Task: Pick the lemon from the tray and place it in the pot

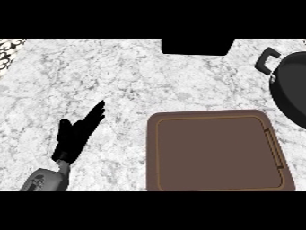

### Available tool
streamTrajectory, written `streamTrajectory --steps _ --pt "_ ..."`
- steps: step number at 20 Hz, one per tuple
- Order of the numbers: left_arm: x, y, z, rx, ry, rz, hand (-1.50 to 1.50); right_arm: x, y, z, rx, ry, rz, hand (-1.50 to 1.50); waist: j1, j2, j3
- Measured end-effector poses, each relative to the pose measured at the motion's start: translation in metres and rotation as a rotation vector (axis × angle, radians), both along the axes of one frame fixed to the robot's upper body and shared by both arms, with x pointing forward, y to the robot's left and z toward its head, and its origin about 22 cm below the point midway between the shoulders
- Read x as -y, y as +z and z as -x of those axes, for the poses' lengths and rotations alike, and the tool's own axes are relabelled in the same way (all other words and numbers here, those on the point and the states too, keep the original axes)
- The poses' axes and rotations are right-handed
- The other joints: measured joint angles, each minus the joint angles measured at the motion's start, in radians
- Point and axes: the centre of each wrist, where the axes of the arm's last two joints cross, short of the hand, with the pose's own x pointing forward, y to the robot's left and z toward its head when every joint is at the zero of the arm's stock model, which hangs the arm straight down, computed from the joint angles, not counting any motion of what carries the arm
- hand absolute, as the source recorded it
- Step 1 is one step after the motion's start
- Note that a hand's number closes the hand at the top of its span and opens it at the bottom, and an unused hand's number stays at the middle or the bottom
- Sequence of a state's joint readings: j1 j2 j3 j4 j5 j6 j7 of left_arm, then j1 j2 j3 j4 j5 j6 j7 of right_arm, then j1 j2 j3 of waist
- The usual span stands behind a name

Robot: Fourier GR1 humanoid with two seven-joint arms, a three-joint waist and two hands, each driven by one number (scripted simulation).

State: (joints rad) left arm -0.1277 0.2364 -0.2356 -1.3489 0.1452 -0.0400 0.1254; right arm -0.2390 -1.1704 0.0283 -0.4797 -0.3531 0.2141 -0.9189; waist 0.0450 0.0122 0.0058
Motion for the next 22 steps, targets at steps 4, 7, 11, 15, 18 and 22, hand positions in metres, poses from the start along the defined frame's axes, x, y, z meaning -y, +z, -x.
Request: streamTrajectory --steps 4,7,11,15,18,22 --pt "-0.004 -0.004 0.002 -0.002 -0.004 -0.001 0.00 -0.008 0.017 -0.031 -0.040 0.024 0.056 1.50 0.006 0.000 -0.002" --pt "-0.003 -0.002 -0.002 0.003 -0.001 -0.003 0.00 -0.021 0.029 -0.059 -0.083 0.045 0.102 1.50 0.007 0.000 -0.003" --pt "-0.003 -0.003 -0.005 -0.001 0.001 0.001 0.00 -0.042 0.032 -0.093 -0.136 0.067 0.179 1.50 0.004 0.000 -0.004" --pt "0.002 0.000 -0.007 0.002 -0.006 0.000 0.00 -0.067 0.025 -0.124 -0.178 0.076 0.259 1.50 0.008 0.001 -0.004" --pt "0.001 0.001 -0.008 0.008 -0.008 -0.008 0.00 -0.079 0.018 -0.137 -0.221 0.046 0.392 1.50 0.010 0.002 -0.004" --pt "0.001 0.002 -0.005 0.008 -0.012 -0.004 0.00 -0.097 0.007 -0.153 -0.294 0.002 0.574 1.50 0.017 0.003 -0.004"
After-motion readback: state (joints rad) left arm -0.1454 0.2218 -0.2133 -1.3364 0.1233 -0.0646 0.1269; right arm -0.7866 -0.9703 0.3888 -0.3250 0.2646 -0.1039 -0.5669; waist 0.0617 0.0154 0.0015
